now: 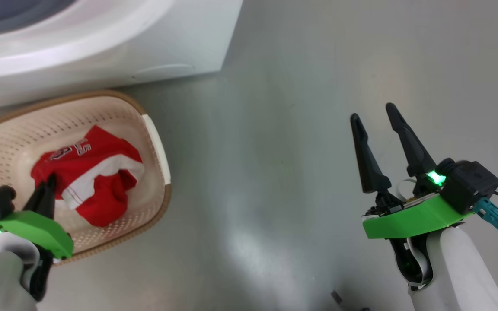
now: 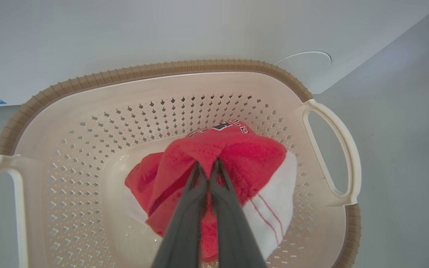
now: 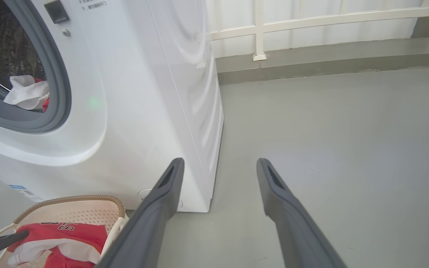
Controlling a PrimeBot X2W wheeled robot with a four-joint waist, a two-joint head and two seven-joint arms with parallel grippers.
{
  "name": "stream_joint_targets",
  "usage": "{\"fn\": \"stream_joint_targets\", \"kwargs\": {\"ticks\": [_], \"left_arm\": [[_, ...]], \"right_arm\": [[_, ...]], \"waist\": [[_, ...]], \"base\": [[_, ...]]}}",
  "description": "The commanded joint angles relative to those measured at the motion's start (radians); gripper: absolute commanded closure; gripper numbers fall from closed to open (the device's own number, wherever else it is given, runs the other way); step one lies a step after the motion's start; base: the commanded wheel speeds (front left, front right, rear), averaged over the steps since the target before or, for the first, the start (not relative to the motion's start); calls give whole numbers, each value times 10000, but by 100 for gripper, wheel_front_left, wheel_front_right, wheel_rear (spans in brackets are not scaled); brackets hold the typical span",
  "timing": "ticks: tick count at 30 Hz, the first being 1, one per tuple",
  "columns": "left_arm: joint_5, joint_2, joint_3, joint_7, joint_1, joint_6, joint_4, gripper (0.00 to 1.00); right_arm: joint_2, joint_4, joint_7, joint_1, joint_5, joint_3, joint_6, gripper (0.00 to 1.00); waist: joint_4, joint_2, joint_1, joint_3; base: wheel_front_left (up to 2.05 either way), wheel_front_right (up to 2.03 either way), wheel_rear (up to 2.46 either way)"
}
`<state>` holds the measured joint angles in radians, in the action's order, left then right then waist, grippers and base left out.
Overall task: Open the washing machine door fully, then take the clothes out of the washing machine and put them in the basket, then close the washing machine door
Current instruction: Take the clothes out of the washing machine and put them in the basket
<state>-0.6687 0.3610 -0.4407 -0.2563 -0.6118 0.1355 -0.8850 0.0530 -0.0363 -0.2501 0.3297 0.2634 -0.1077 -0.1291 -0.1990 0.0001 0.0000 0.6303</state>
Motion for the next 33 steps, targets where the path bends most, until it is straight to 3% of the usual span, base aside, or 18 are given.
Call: {"fn": "stream_joint_targets", "kwargs": {"ticks": [1, 11, 13, 14, 15, 16, 17, 33], "left_arm": [[-173, 510, 46, -55, -217, -48, -145, 100], [-897, 847, -833, -55, -996, -48, -892, 100], [-996, 884, -972, -55, -1100, -48, -967, 91], [-1054, 897, -1023, -55, -1138, -48, -1000, 81], [-1099, 912, -1077, -55, -1176, -48, -1029, 37], [-1137, 925, -1124, -55, -1214, -48, -1054, 8], [-1176, 928, -1164, -55, -1245, -48, -1075, 0], [-1730, 673, -1066, -55, -1154, -48, -1120, 0]], "right_arm": [[-28, 312, -117, -11, 218, -296, -16, 0], [-28, 499, -117, 199, 329, -461, -16, 0], [-28, 521, -117, 208, 329, -460, -16, 0], [-28, 528, -117, 219, 331, -465, -16, 0], [-28, 527, -117, 231, 331, -468, -16, 0], [-28, 520, -117, 244, 326, -464, -16, 0], [-28, 514, -117, 254, 319, -454, -16, 0], [-28, 186, -117, 265, 175, -383, -16, 0]], "waist": [[-246, -1, 0, 513], [-455, -1, 0, 1175], [-463, -1, 0, 1226], [-470, -1, 0, 1245], [-477, -1, 0, 1255], [-477, -1, 0, 1258], [-473, -1, 0, 1253], [-159, -1, 0, 607]], "base": [[0, 0, 0], [0, 0, 0], [0, 0, 0], [0, 0, 0], [0, 0, 0], [0, 0, 0], [0, 0, 0], [0, 0, 0]]}}
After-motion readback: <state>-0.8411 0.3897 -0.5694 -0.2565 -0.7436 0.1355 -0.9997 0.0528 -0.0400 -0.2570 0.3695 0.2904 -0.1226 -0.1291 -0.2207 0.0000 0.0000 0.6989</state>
